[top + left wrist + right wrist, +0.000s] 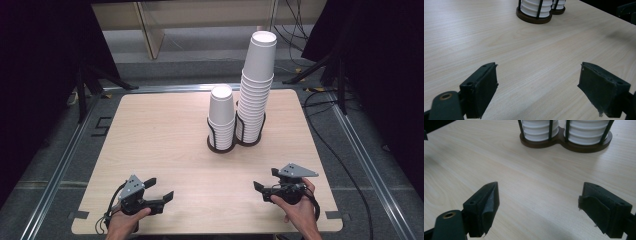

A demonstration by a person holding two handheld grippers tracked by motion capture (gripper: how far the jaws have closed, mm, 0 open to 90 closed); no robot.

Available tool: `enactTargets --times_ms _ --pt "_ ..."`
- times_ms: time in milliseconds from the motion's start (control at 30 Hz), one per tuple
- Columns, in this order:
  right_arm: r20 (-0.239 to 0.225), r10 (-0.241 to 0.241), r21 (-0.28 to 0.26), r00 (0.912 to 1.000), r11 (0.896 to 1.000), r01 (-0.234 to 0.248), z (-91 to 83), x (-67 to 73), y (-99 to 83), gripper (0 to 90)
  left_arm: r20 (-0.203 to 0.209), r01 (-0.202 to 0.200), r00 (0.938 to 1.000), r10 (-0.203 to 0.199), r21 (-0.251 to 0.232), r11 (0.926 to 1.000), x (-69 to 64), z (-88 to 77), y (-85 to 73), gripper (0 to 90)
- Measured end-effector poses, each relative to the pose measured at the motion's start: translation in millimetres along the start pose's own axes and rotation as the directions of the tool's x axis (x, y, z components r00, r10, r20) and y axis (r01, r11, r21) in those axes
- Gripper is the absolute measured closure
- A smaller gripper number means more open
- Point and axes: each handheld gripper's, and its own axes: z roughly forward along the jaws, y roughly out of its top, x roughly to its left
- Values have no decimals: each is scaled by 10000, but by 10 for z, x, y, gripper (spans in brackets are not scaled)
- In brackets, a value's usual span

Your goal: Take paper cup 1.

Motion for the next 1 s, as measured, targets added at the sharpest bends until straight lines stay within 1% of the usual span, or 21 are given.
enactTargets --times_ms 100,133,167,200,233,267,300,333,400,467,567,600,633,667,700,767,800,833,900,967,1000 --pt "110 -68 -3 9999 10000 68 0 -2 4 164 15 93 10000 -93 -50 9999 -8 5 -1 145" --pt "35 196 104 9998 9998 -196 -9 20 6 163 24 97 10000 -97 -62 9999 -9 7 -1 145" --pt "78 -46 54 10000 10000 45 -5 4 9 163 23 107 9999 -106 -65 9999 -9 7 0 145" --pt "60 -53 -23 10000 10000 53 5 5 8 163 -10 39 10000 -39 -22 10000 -2 3 1 145" --pt "61 194 79 9998 9998 -195 9 27 11 159 -19 137 9999 -138 -67 9999 -3 3 -2 145" --pt "23 111 162 9999 9998 -111 -2 30 20 159 -19 137 9999 -138 -67 9999 -3 3 -2 145" --pt "69 -175 37 9998 9998 175 10 16 27 158 -52 -55 10000 54 -104 9999 13 3 8 145" --pt "69 -175 37 9998 9998 175 10 16 27 158 -52 -55 10000 54 -104 9999 13 3 8 145" --pt "-155 -229 -40 9996 9997 228 39 23 32 157 -25 73 10000 -74 -131 9999 9 8 6 145" --pt "23 -240 -80 9997 9997 240 43 37 43 160 -20 216 9998 -216 -151 9997 1 14 0 145" --pt "-173 -60 -17 9998 10000 59 63 49 74 170 -42 85 10000 -86 -87 9999 7 11 6 145" --pt "-24 -162 -130 9999 9998 162 77 44 81 170 -53 173 9998 -173 -136 9998 5 16 4 145" --pt "-113 -134 -66 9998 9999 133 74 45 94 171 -53 173 9998 -173 -136 9998 5 16 4 145" --pt "-49 121 38 9999 9999 -121 72 68 103 175 -96 101 9999 -102 -80 9999 17 11 5 145" --pt "-49 121 38 9999 9999 -121 72 68 103 175 -96 101 9999 -102 -80 9999 17 11 5 145" --pt "-117 -333 -250 9994 9991 330 89 40 146 182 -165 28 9999 -28 -7 10000 21 8 13 145" --pt "-75 -278 -288 9996 9992 276 87 47 160 183 -165 28 9999 -28 -7 10000 21 8 13 145" --pt "-82 -77 -233 9999 9997 75 83 58 169 183 -70 222 9997 -222 -30 9997 15 15 1 145" --pt "-139 -253 -310 9996 9992 249 96 44 183 183 -86 258 9996 -258 -57 9997 12 18 0 145" --pt "-80 -376 -306 9993 9988 373 95 38 210 183 -115 79 9999 -79 -21 10000 21 17 8 145" --pt "-169 -242 -312 9996 9992 236 105 52 225 179 -147 42 9999 -42 12 10000 24 13 9 145"
